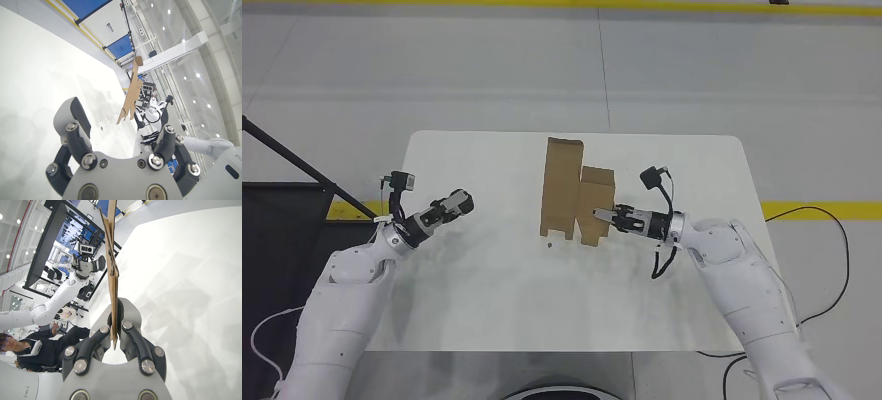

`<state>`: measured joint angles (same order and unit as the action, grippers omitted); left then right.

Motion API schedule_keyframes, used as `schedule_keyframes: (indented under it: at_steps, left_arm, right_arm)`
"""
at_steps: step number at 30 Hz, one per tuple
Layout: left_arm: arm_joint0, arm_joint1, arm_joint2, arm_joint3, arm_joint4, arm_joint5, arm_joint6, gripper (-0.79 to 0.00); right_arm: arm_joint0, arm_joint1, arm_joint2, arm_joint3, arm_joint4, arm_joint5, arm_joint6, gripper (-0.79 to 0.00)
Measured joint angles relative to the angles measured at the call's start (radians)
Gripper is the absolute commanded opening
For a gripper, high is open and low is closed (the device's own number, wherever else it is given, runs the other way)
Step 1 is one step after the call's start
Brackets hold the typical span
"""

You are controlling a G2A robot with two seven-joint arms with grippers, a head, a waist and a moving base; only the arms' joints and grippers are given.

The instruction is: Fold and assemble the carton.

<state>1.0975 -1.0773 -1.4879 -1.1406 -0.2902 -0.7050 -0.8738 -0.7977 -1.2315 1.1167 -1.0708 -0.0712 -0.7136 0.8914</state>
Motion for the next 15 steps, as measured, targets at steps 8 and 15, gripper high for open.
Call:
schedule_keyframes:
  at_steps: [8, 15]
  left_arm:
    - [-0.052, -0.015, 0.079, 0.021, -0.023, 0.007, -0.006, 0.000]
    - [-0.113, -0.031, 0.148, 0.083, -0.055, -0.067, -0.028, 0.000]
  right_arm:
    - [-0.028, 0.006, 0.009, -0.029, -0.015, 0.017, -0.027, -0.785]
    - [-0.077, 0.024, 0.041, -0.065, 0.021, -0.014, -0.007, -0.785]
